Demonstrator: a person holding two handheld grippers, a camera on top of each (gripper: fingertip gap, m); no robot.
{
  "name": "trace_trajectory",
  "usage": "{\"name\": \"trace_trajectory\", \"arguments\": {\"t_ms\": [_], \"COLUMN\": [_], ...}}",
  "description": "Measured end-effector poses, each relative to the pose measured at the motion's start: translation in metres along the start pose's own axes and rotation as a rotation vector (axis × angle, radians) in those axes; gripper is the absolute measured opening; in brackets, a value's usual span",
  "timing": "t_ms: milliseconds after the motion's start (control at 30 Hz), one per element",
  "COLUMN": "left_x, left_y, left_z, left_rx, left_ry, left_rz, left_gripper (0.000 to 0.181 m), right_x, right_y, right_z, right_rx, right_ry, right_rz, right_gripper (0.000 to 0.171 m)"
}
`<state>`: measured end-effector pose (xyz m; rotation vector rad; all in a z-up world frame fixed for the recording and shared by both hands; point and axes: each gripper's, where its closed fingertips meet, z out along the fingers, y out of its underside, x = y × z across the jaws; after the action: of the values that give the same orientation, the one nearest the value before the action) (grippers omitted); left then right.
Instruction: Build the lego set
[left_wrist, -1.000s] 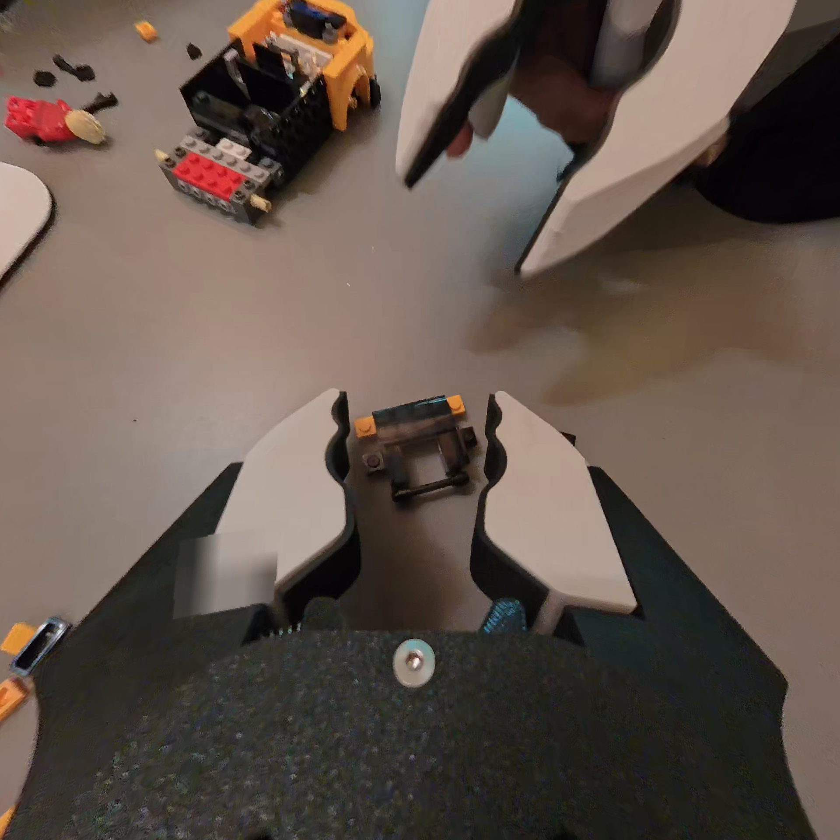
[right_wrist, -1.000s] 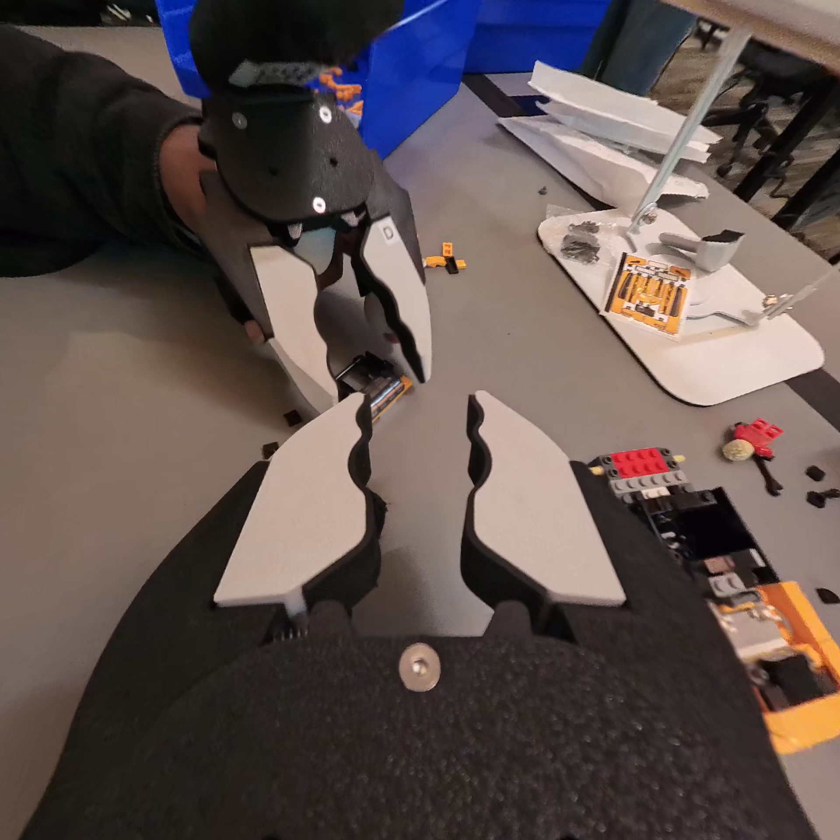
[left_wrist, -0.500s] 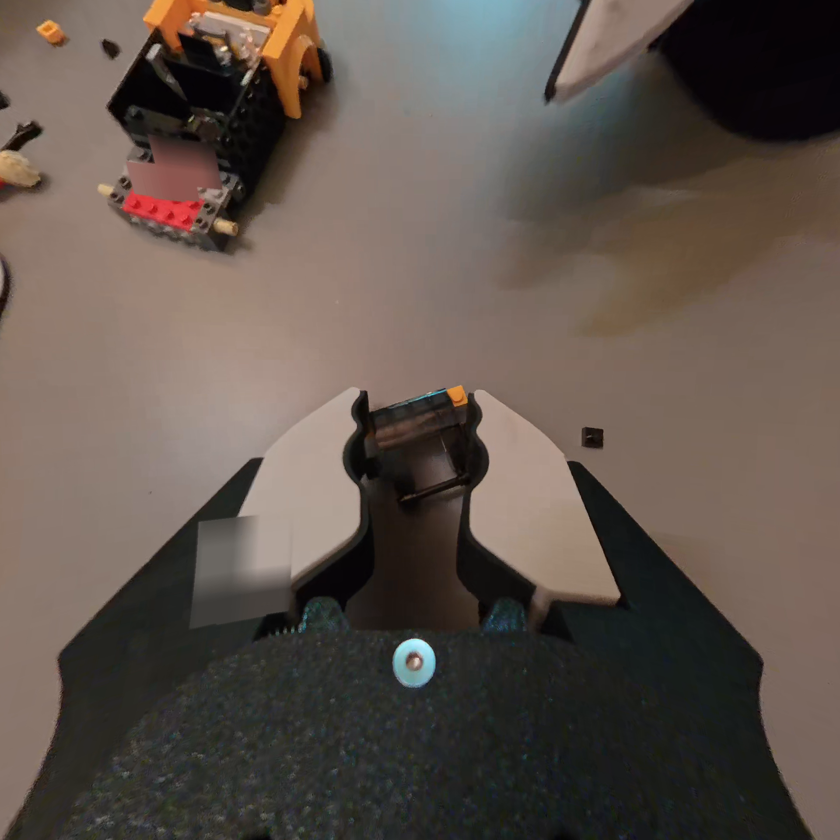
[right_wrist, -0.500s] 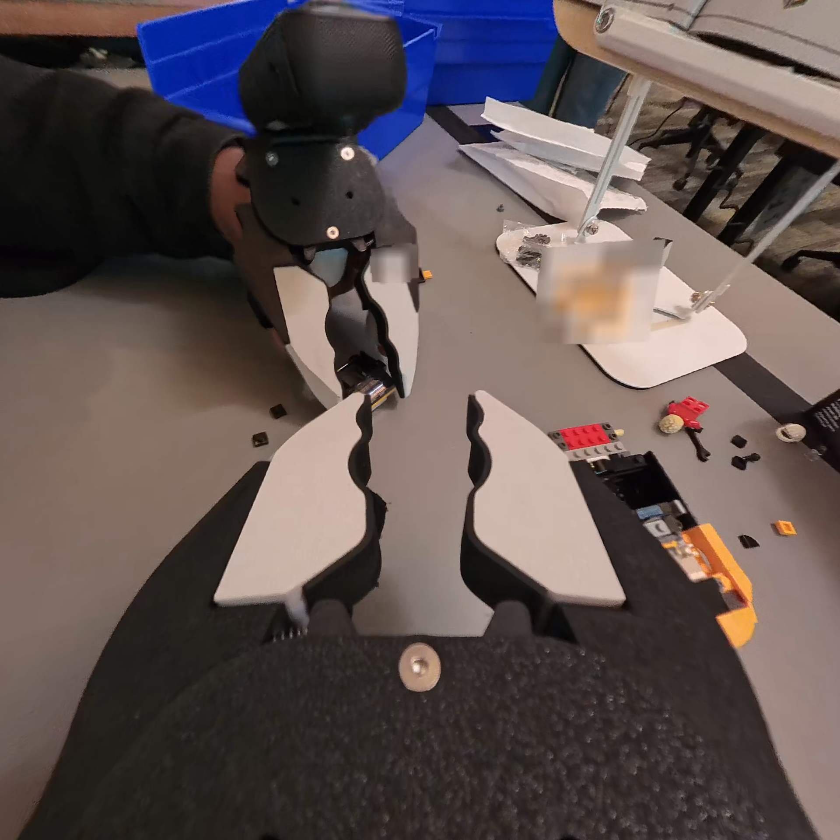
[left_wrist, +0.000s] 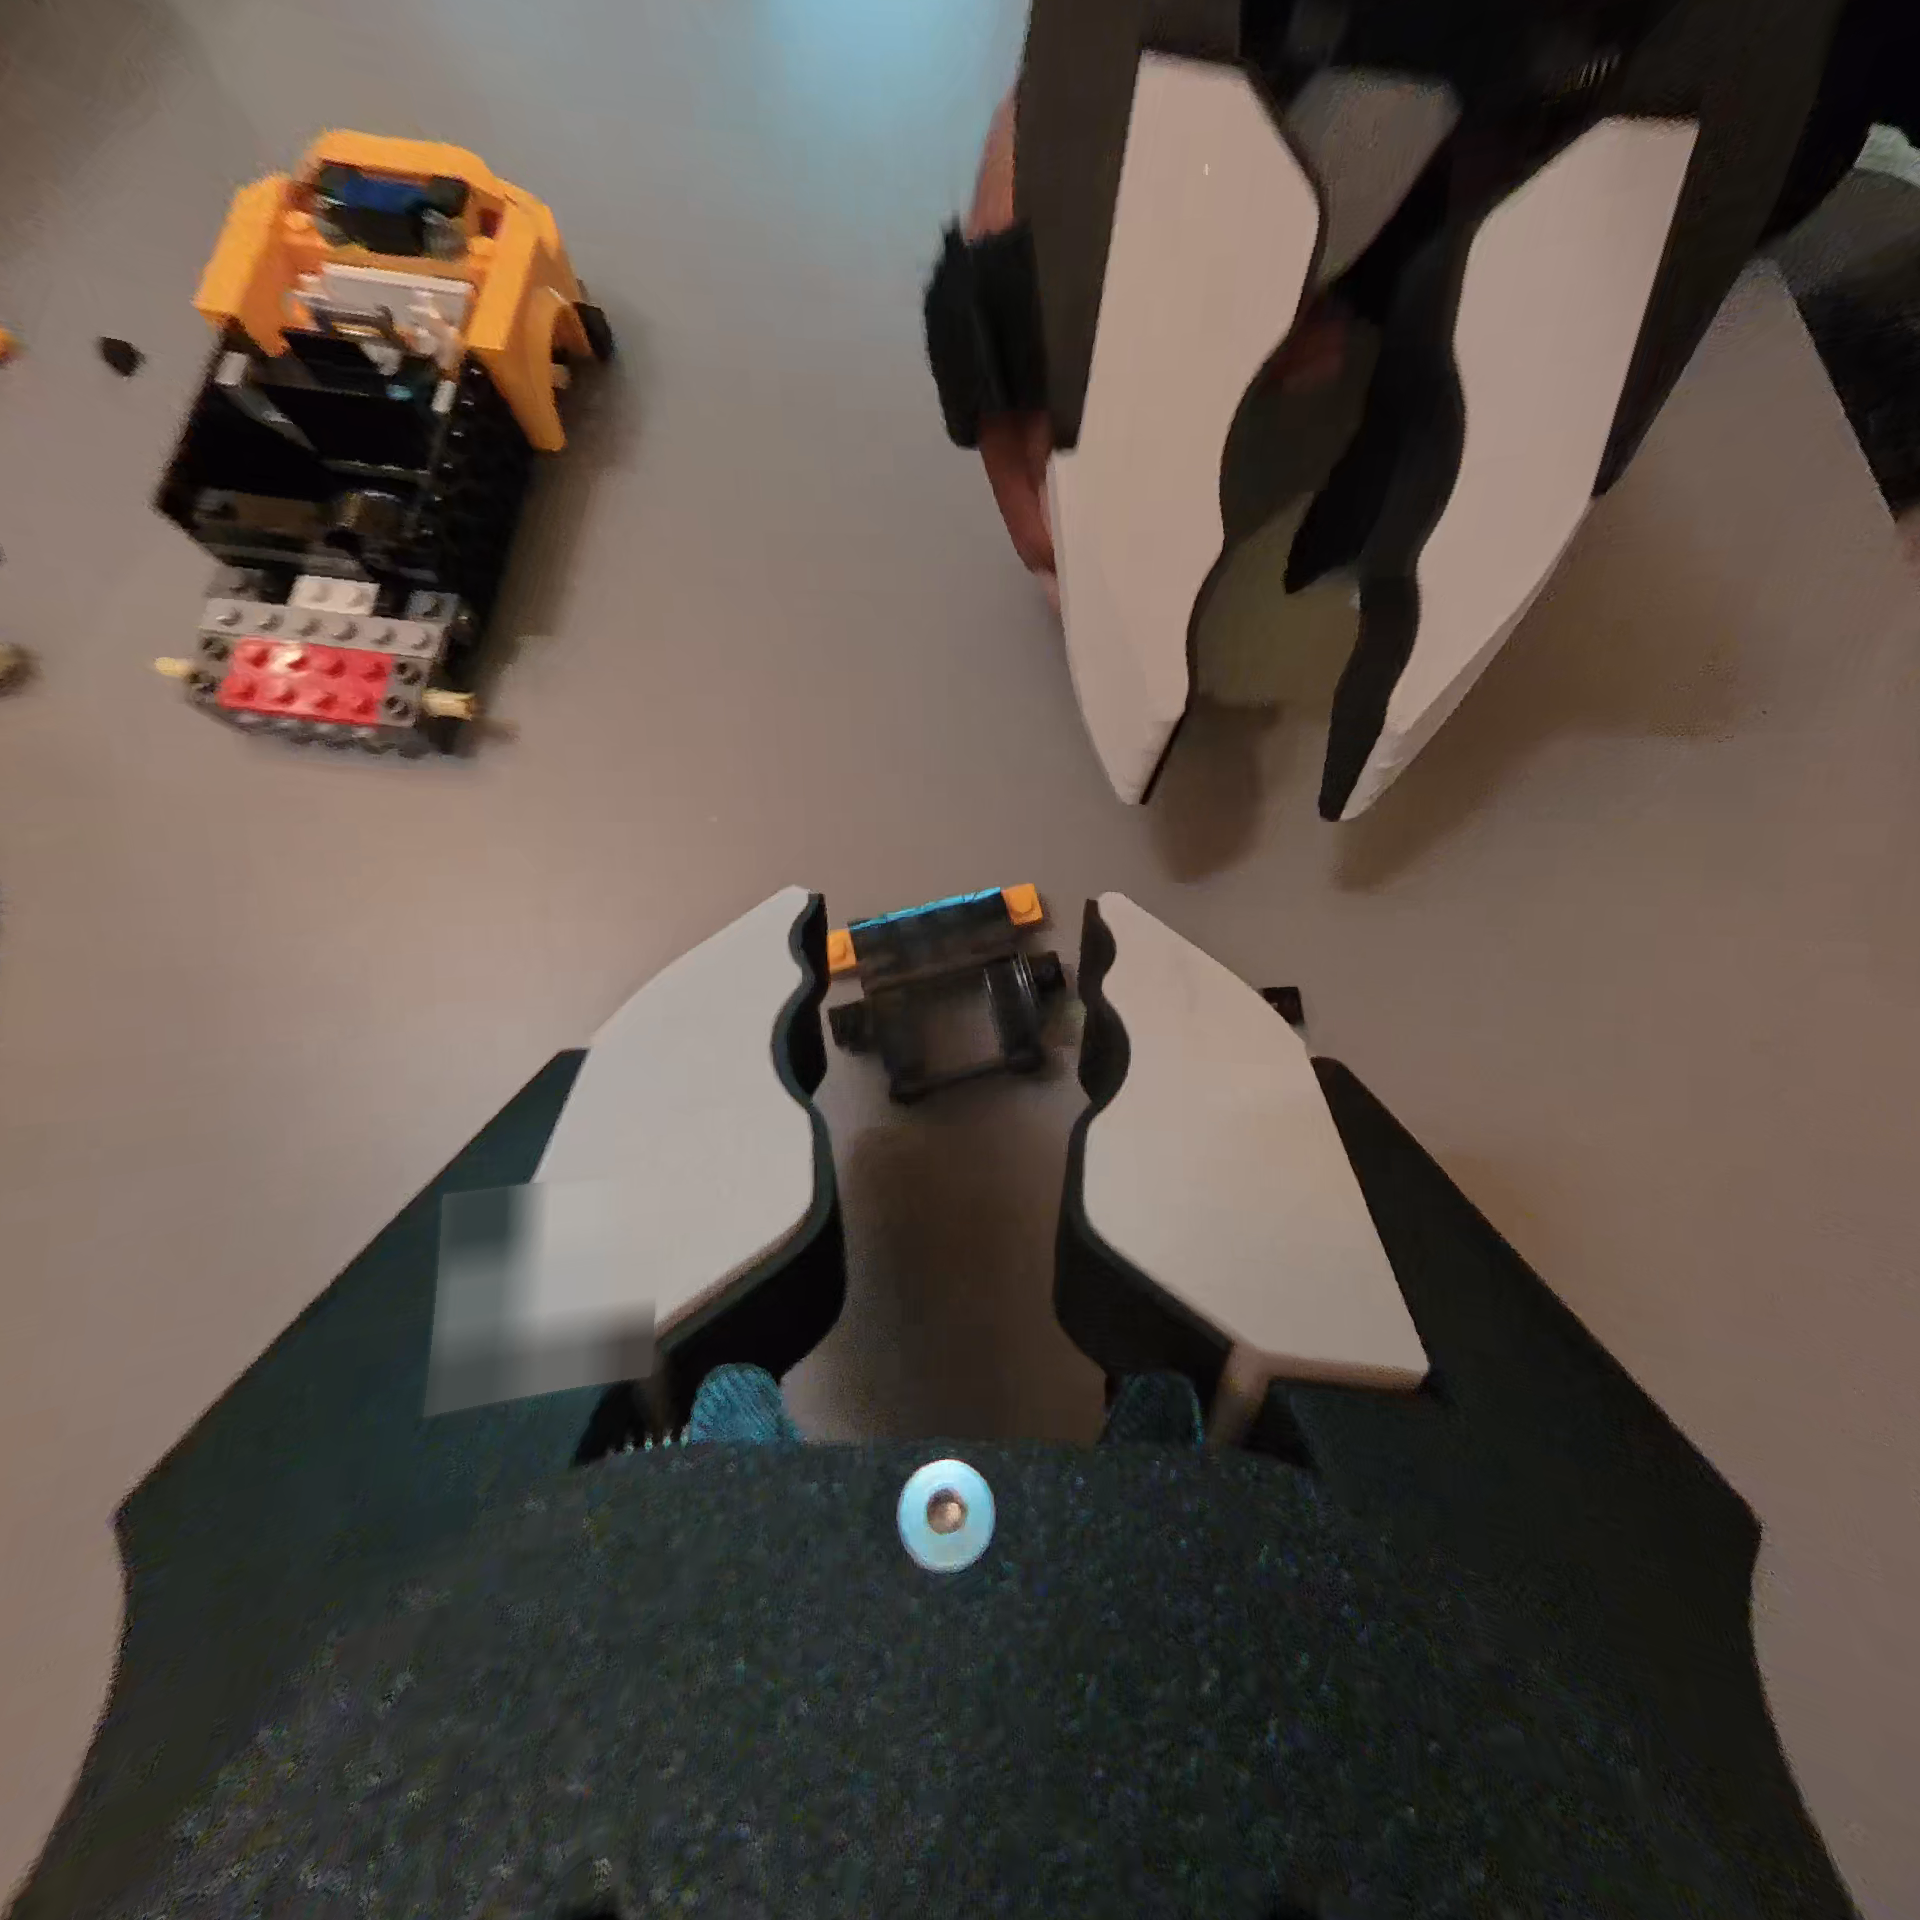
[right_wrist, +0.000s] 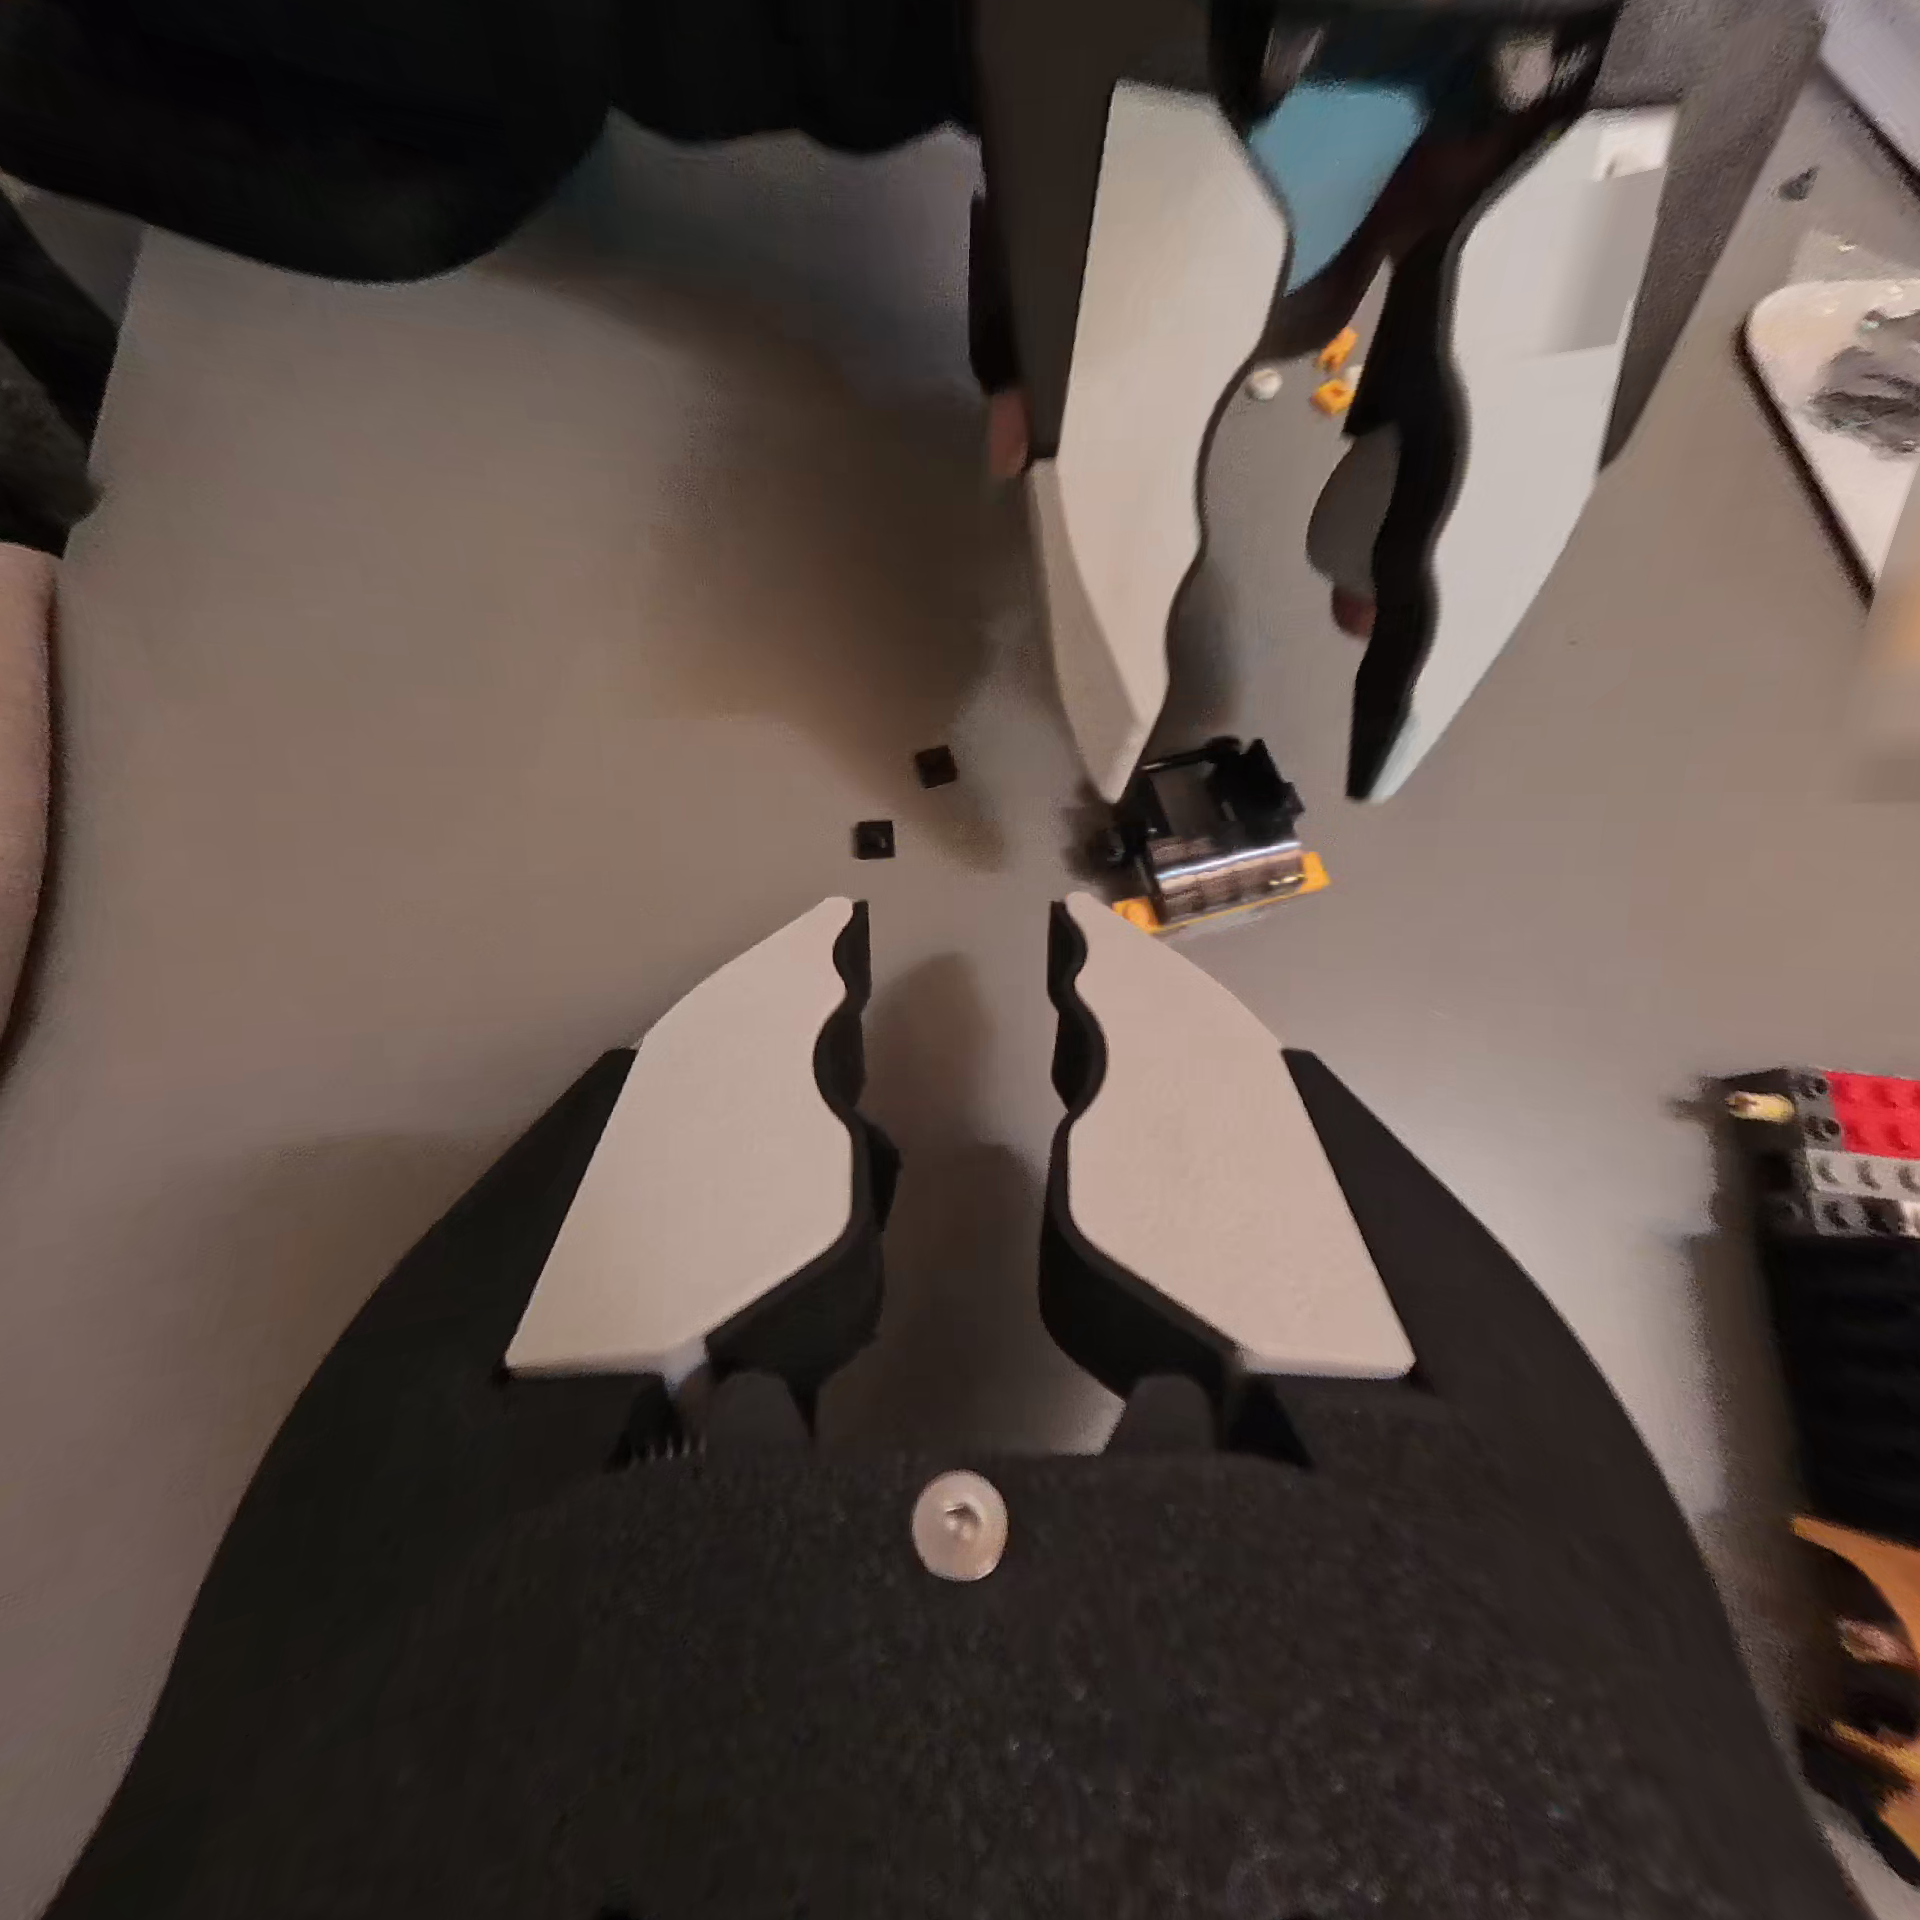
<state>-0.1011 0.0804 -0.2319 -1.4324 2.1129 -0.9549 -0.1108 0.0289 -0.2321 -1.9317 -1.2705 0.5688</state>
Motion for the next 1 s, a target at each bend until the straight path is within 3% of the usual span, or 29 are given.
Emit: {"name": "trace_trajectory", "arguments": {"t_ms": [167,333,533,1000], "left_x": [0.018,0.05,0.06,0.056], "left_y": [0.024,0.047,0.049,0.042], "left_z": [-0.022,-0.021,-0.007,0.001], "left_rx": [-0.083,-0.134,-0.131,-0.133], "left_ry": [-0.066,-0.05,-0.036,-0.04], "left_rz": [-0.041,-0.072,-0.088,-0.147], "left_gripper": [0.04,0.037,0.031,0.016], "right_x": [-0.009,-0.016,-0.019,-0.018], "right_y": [0.002,0.001,0.005,0.005], "right_z": [0.016,0.03,0.039,0.041], "right_rx": [-0.054,-0.102,-0.18,-0.182], "right_ry": [-0.013,-0.033,-0.031,-0.06], "right_rz": [-0.01,-0.02,-0.041,0.001], "right_gripper": [0.029,0.02,0.015,0.008]}}
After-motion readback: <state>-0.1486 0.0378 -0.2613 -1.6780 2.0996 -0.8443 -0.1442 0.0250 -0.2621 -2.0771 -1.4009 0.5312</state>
